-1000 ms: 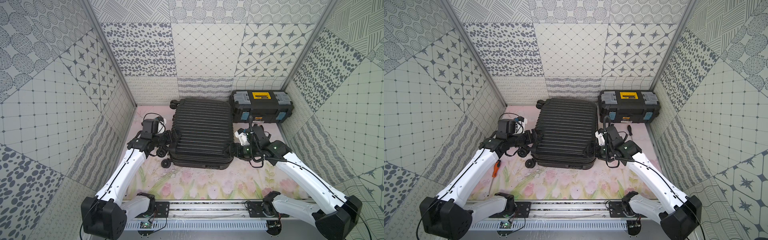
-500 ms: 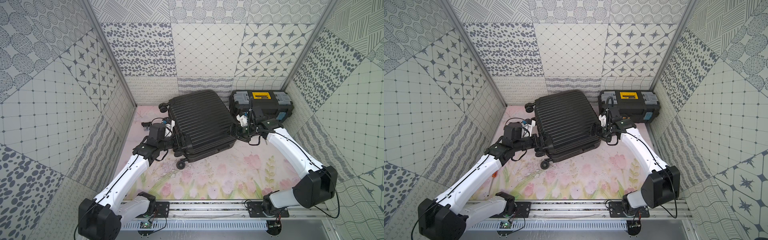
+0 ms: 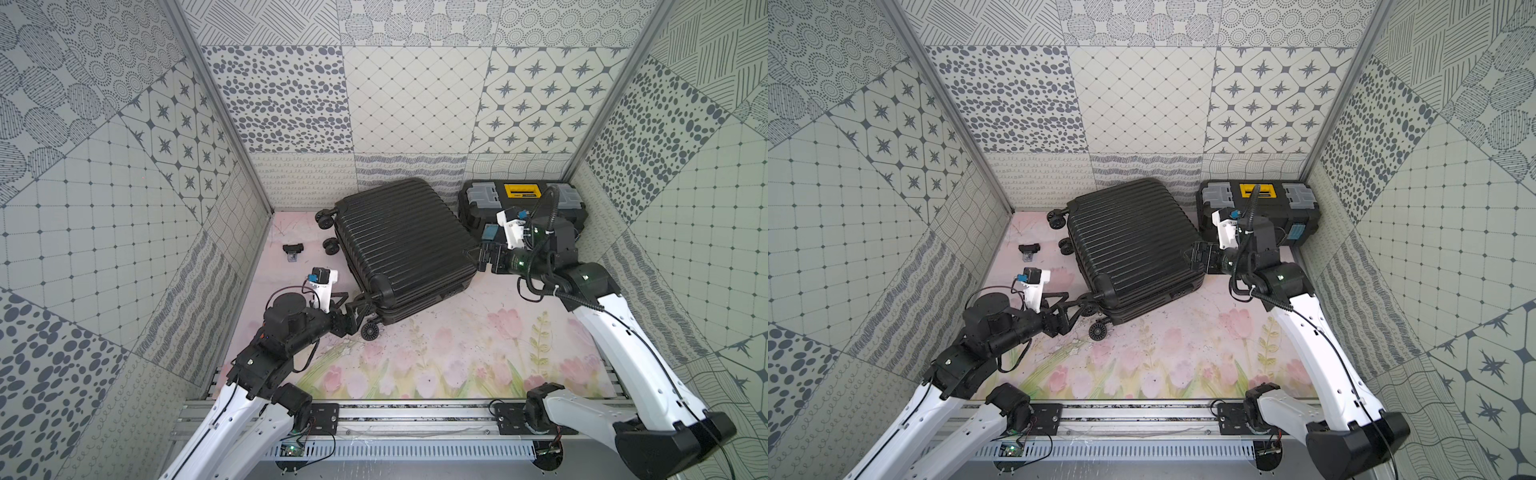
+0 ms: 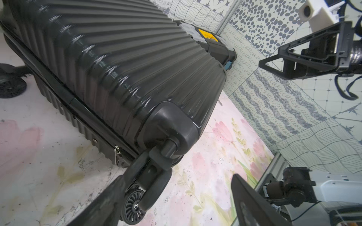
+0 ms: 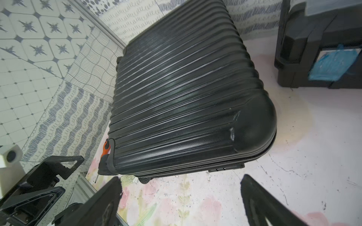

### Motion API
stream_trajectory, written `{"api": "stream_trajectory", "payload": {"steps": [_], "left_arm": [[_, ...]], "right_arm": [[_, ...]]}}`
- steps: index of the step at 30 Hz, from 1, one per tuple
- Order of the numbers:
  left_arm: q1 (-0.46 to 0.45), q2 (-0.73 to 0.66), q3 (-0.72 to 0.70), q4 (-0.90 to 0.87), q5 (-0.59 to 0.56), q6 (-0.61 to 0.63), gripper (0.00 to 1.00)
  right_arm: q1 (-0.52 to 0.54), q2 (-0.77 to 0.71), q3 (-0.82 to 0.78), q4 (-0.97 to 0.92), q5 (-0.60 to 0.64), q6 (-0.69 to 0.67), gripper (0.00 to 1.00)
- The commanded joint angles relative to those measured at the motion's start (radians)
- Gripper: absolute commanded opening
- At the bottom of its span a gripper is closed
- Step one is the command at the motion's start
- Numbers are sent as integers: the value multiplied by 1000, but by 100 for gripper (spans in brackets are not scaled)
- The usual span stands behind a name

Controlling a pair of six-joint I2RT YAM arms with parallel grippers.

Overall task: Open the suitcase zippers
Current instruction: Adjust the suitcase at the center of the board.

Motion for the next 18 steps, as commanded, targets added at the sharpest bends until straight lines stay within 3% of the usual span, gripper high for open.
{"api": "stream_trajectory", "payload": {"steps": [1,3,9,14,16,18], "left_arm": [[-11,-145,-147,244,-2,139,76],[-11,-174,-192,229,-38,128,70],[-84,-142,-304,270,-220,72,58],[-343,-45,-394,405,-536,135,56],[-497,-54,-548,652,-728,196,56],[-587,-14,-647,863,-851,300,55]], "right_arm": [[-3,-137,-207,335,-50,-11,93],[-2,-228,-348,538,-41,4,91],[-2,-270,-430,574,-10,-3,92],[4,-265,-443,591,-43,4,92],[9,-268,-447,607,-59,-6,91],[17,-274,-452,625,-70,-12,91]]}}
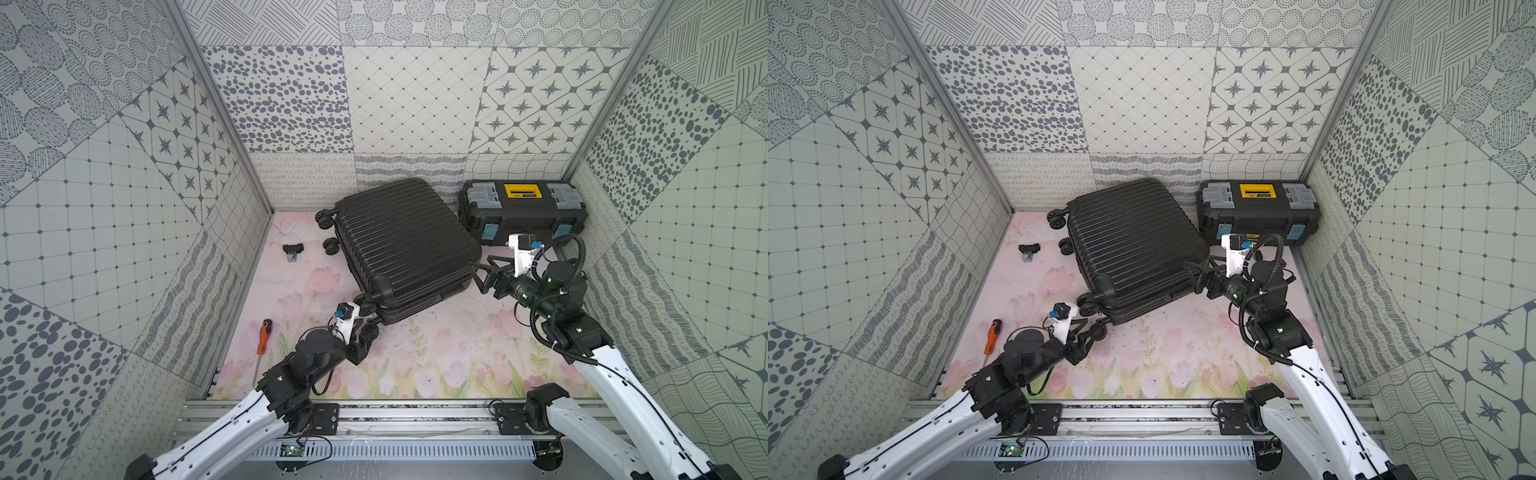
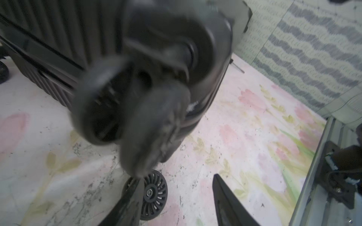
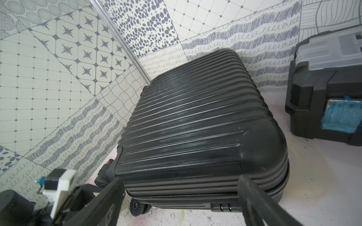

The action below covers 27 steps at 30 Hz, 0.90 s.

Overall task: Open the suitcase zippers
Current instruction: Adjust the suitcase at the center of the board.

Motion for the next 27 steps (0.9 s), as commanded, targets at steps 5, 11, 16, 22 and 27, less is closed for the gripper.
{"api": "stream_trajectory", "payload": {"steps": [5,11,16,22,27], "left_arm": [[-190,338,-174,853,-409,446,52],[-151,650,-172,1192,-470,473,50],[-73,741,-174,1283,-454,390,46],[-11,802,-171,1366,-363,353,40],[13,830,-157,1366,-324,352,24]], "right_arm": [[44,-14,-7,87,-69,-47,91],[58,-33,-19,92,-66,-43,91],[58,-63,-24,67,-59,-63,91],[59,-68,-26,47,-74,-68,91],[59,-66,-29,41,-83,-68,90]]}}
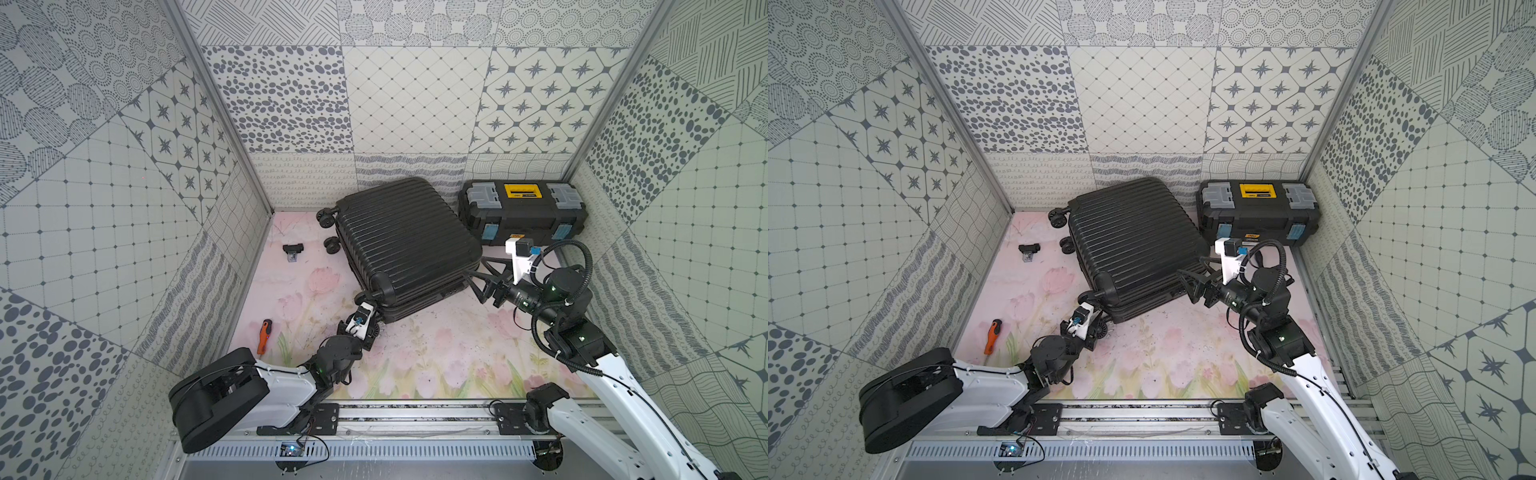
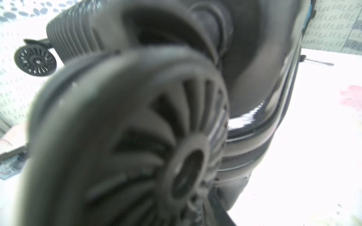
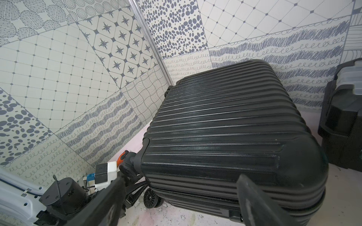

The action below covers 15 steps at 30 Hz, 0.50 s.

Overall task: Open the suitcase zippers
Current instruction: Adjust the suitcase at the center of the board.

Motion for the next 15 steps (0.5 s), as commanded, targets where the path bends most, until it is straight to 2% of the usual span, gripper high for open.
{"api": "stream_trajectory", "payload": {"steps": [1,7,12,15], "left_arm": [[42,31,-32,208,46,-6,20],[110,95,-1,208,150,-58,0],[112,146,-7,207,195,-79,0],[101,123,-25,207,200,-89,0]], "right_arm": [[6,-8,-10,16,-28,-16,89],[37,-16,-9,-20,-51,-24,86],[47,-31,34,-114,-28,-82,85],[53,-35,66,-165,-31,-115,83]]}}
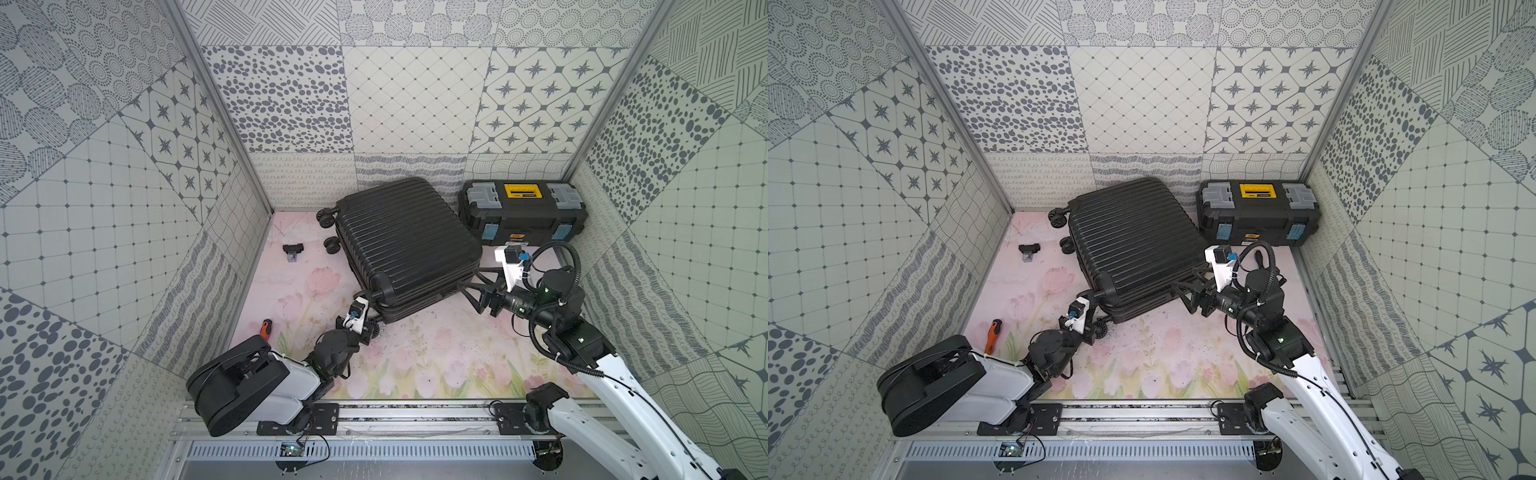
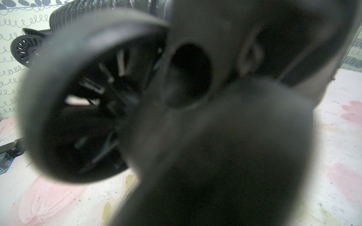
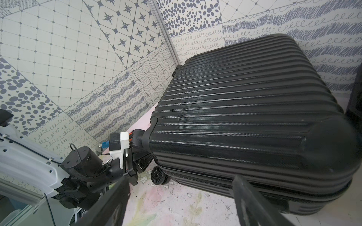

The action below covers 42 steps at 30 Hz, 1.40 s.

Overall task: Open the suitcase zippers
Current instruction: Adjust the suitcase at the center of the board.

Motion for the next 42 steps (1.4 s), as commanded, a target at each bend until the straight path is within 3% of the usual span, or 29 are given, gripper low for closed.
{"api": "stream_trajectory", "payload": {"steps": [1,3,5,8,11,14,16,18,21,26,29,31,42], "left_arm": [[-19,-15,-29,69,70,-31,0],[-58,-48,-40,68,44,-7,0],[-97,-83,-52,61,17,23,0],[-149,-171,-50,-40,12,50,0],[-176,-268,-53,-160,1,60,0],[-196,-348,-52,-260,-25,68,0],[-203,-381,-52,-304,-33,67,0],[-207,-393,-53,-323,-43,67,0],[-212,-384,-52,-332,-53,59,0],[-219,-350,-52,-319,-45,43,0],[-233,-345,-52,-320,-46,41,0],[-245,-360,-52,-329,-48,44,0],[-302,-481,-52,-465,-28,29,0]], "right_arm": [[19,-18,73,-62,-6,-77,82],[82,1,114,-134,37,-148,80],[185,19,149,-203,181,-251,80],[340,73,188,-246,345,-370,81],[444,146,224,-240,429,-446,82],[471,241,276,-215,554,-417,88],[403,304,340,-218,661,-348,91],[239,378,443,-292,585,-201,91],[-16,519,593,-400,368,-15,86],[-137,625,632,-370,335,35,85],[-241,751,731,-464,129,114,89],[-262,820,781,-516,26,104,91],[-255,838,624,-500,5,80,94]]}}
